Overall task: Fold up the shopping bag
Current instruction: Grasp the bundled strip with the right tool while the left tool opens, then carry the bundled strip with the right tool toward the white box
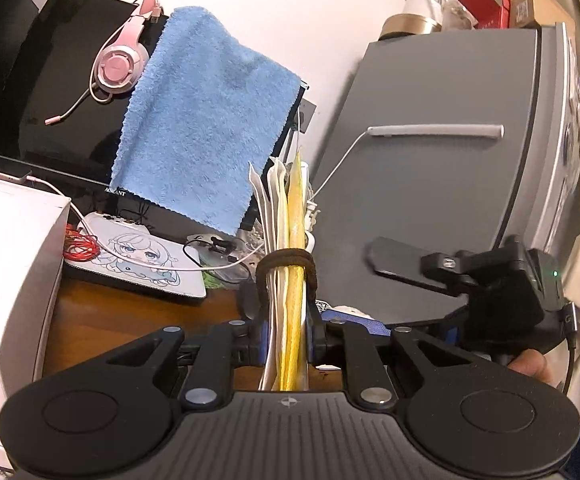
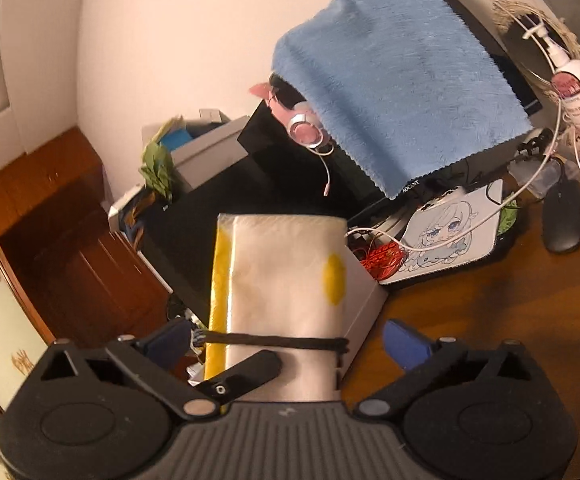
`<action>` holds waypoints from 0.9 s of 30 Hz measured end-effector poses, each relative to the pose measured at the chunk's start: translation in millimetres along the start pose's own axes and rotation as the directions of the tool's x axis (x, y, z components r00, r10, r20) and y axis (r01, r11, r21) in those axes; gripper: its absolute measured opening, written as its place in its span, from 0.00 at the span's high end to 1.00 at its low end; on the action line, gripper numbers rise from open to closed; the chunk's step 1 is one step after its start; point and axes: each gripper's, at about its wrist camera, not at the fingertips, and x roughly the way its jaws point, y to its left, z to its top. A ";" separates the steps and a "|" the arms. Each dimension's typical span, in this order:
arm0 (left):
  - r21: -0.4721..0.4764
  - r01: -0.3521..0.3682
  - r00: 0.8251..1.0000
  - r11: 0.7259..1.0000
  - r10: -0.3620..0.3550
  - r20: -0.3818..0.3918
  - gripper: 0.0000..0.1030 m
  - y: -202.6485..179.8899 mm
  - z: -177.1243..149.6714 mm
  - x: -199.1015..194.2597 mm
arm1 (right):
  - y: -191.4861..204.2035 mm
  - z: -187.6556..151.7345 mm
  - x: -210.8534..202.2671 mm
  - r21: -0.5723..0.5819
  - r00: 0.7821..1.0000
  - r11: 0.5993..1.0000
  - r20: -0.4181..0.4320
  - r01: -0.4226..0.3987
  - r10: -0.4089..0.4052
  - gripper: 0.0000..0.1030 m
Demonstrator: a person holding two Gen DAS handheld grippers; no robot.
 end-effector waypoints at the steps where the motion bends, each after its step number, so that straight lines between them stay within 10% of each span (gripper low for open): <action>1: 0.008 -0.004 1.000 1.000 0.004 -0.001 0.85 -1.5 -0.8 0.9 | 1.1 -0.2 2.1 -0.010 1.000 1.000 -0.003 0.014 -0.014 0.00; 15: 0.068 -0.011 0.998 0.998 0.015 -0.058 0.80 -11.2 -7.8 18.5 | -13.4 2.9 27.6 0.082 0.998 0.996 -0.056 0.032 -0.028 0.00; 18: 0.076 -0.016 0.997 0.997 0.022 -0.072 0.70 -12.2 -6.8 21.9 | -10.4 3.6 29.1 0.038 0.995 0.996 -0.066 0.075 -0.073 0.15; 27: 0.095 0.010 0.989 0.995 0.005 -0.151 0.29 -15.7 10.3 24.9 | -10.8 33.5 32.7 -0.032 0.975 0.981 -0.107 0.192 -0.194 0.18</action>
